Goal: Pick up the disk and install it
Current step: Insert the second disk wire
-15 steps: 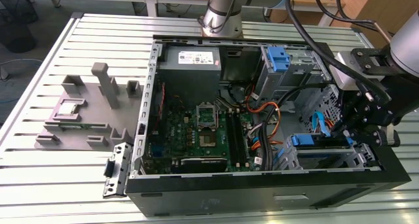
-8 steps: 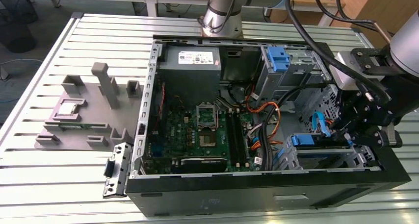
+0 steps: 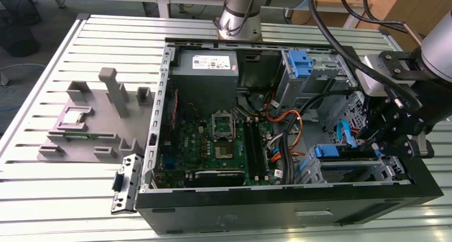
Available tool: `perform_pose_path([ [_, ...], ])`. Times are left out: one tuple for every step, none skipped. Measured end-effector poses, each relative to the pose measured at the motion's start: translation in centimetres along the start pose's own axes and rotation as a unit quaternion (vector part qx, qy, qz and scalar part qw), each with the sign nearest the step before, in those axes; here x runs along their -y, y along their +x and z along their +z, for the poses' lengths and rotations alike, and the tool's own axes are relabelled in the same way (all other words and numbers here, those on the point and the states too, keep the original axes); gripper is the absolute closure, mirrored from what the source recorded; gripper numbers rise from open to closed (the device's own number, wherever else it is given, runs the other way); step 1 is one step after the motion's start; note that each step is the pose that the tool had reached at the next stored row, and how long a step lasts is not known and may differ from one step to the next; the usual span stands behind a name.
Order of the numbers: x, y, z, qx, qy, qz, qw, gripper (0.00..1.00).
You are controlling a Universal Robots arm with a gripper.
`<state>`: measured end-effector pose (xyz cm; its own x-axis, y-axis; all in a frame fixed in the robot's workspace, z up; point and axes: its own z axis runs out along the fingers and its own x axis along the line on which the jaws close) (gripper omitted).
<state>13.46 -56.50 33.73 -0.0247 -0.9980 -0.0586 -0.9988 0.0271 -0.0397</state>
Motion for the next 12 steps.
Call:
perform_pose_path([
  [0.1,-0.02,0.02,0.0,0.0,0.0,1.0,0.7],
  [0.19,-0.03,0.03,0.0,0.0,0.0,1.0,0.7],
  [0.27,-0.05,0.04,0.0001,0.0,0.0,1.0,0.7],
  [0.37,-0.07,0.05,0.0,0.0,0.0,1.0,0.7],
  [0.47,-0.1,0.07,0.0,0.0,0.0,1.0,0.7],
  [0.57,-0.13,0.09,0.0001,0.0,0.0,1.0,0.7],
  [0.69,-0.17,0.11,0.0001,0.0,0.0,1.0,0.7],
  [0.82,-0.2,0.13,-0.0001,-0.0001,0.0,1.0,0.7],
  [0.91,-0.23,0.16,-0.0004,-0.0002,0.0,1.0,0.7],
  [0.94,-0.24,0.17,-0.0009,-0.0003,0.0,1.0,0.7],
  [0.96,-0.24,0.17,-0.0012,-0.0003,0.0,1.0,0.7],
  [0.96,-0.24,0.17,-0.0012,-0.0004,0.0,1.0,0.7],
])
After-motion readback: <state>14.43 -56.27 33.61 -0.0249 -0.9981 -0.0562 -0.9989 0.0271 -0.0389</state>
